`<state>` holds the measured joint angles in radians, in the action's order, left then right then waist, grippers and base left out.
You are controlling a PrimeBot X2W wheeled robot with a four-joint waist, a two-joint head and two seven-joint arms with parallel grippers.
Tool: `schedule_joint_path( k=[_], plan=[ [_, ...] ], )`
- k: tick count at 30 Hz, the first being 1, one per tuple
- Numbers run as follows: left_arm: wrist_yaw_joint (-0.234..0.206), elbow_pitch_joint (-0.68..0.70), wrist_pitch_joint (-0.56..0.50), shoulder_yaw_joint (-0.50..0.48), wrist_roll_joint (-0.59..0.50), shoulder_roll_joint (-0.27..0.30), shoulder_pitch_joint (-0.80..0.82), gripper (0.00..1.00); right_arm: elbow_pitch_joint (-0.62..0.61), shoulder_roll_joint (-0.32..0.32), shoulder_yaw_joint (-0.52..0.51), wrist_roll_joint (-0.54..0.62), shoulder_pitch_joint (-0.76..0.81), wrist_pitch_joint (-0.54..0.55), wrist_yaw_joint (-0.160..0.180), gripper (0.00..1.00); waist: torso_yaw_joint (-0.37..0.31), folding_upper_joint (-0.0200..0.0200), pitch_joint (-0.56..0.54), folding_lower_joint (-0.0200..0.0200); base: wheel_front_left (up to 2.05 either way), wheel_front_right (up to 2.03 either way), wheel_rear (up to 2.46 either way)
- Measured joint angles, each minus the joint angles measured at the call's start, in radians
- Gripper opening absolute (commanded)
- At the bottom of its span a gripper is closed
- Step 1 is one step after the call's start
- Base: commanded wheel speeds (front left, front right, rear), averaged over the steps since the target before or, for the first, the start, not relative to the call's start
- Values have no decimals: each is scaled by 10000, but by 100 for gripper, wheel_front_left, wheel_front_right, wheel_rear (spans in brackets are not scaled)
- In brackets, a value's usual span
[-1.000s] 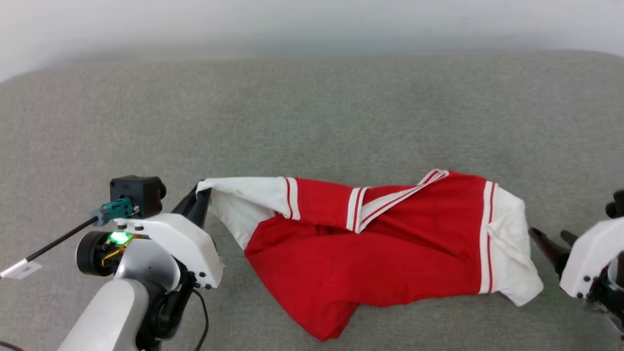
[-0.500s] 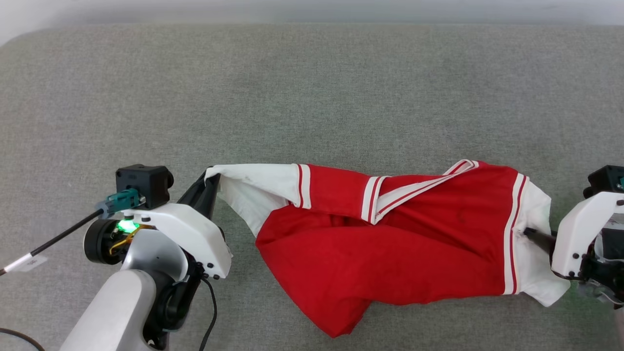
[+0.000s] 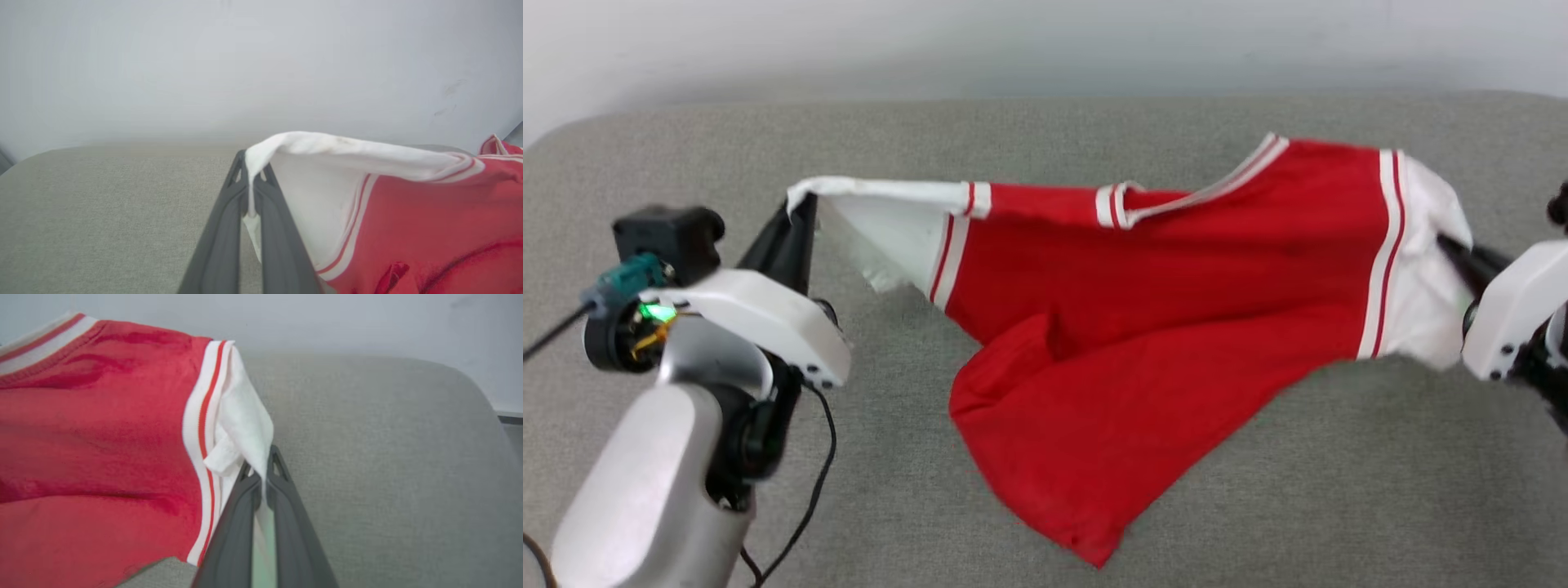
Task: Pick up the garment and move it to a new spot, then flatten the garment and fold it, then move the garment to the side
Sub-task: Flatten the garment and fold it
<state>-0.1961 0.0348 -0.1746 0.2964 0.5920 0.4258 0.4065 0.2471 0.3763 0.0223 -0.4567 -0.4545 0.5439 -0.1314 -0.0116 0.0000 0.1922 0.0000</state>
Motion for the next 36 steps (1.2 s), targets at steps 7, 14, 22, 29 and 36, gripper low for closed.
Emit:
schedule_joint_path(
  k=[7,14,22,29,36],
  plan=[
    [502,-1009,301,-278,94,42,1952,0,-479,-148,-240,568,-1194,-671,0,0,-179,0,-331,0,0,0,0],
    [955,-2433,686,-418,-33,-125,4952,0,-422,-360,-414,679,-3421,-1220,0,0,-226,0,261,0,0,0,0],
    [1340,-3985,1469,-349,-698,-253,8671,0,508,-453,-199,757,-6948,-2251,2,0,-298,0,1533,1,0,0,0],
    [1484,-4706,2056,-472,-890,-359,11306,0,1089,-332,305,796,-9821,-3028,2,0,-342,0,2798,1,0,0,0],
    [1662,-5348,2500,-359,-1158,-337,12409,0,1609,-303,811,780,-11275,-3745,2,0,-341,0,4019,2,0,0,0]
  ],
)
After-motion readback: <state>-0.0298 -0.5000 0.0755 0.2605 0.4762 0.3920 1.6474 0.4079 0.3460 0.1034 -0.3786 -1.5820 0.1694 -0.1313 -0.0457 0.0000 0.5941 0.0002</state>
